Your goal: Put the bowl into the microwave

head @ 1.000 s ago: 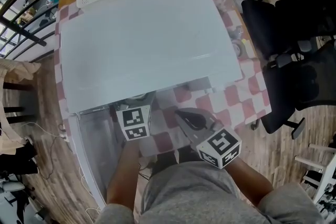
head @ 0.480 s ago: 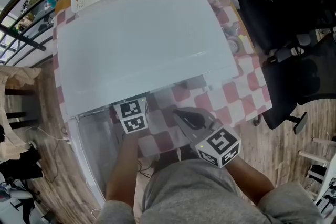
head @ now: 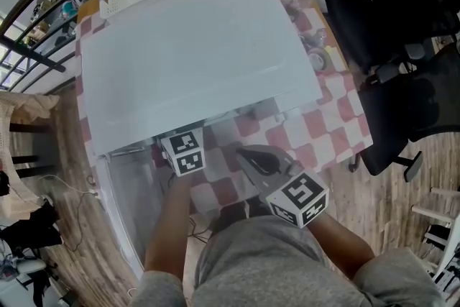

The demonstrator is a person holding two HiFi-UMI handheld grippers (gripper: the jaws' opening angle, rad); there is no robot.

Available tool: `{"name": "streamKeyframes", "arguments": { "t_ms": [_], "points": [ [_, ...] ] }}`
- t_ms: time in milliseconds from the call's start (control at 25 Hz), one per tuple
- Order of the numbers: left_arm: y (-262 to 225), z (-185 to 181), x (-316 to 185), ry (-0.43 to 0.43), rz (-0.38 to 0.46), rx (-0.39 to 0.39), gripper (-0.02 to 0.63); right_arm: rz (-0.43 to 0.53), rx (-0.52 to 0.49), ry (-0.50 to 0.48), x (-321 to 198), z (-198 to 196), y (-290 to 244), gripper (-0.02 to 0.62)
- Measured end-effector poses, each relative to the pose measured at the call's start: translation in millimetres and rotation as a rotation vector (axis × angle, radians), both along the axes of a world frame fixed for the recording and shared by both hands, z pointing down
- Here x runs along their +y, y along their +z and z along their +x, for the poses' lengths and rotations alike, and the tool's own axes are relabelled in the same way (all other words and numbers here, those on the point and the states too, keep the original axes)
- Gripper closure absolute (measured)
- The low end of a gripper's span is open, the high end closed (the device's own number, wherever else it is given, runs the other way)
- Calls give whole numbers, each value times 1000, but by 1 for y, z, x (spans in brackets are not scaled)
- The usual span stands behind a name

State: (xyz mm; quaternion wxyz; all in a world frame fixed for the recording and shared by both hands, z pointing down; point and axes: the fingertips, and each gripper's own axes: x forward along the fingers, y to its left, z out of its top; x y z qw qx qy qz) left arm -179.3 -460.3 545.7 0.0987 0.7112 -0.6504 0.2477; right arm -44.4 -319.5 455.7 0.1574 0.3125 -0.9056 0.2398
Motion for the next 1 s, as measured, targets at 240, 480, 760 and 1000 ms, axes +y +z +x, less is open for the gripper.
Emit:
{"name": "streamKeyframes", "arguments": {
  "t_ms": [240, 480, 760, 1000],
  "points": [
    [1, 1, 1, 23, -18, 17, 74, -1, -13, 12, 4, 3, -3, 600],
    [-2, -1, 10, 8, -33, 66, 72, 14, -14, 16, 6, 5, -7, 600],
    [-24, 10, 43, 6, 10, 138, 72, 35, -16, 21, 11, 4, -15, 600],
    [-59, 28, 93, 32, 61, 215, 72, 71, -26, 17, 15, 1, -32, 600]
  ]
}}
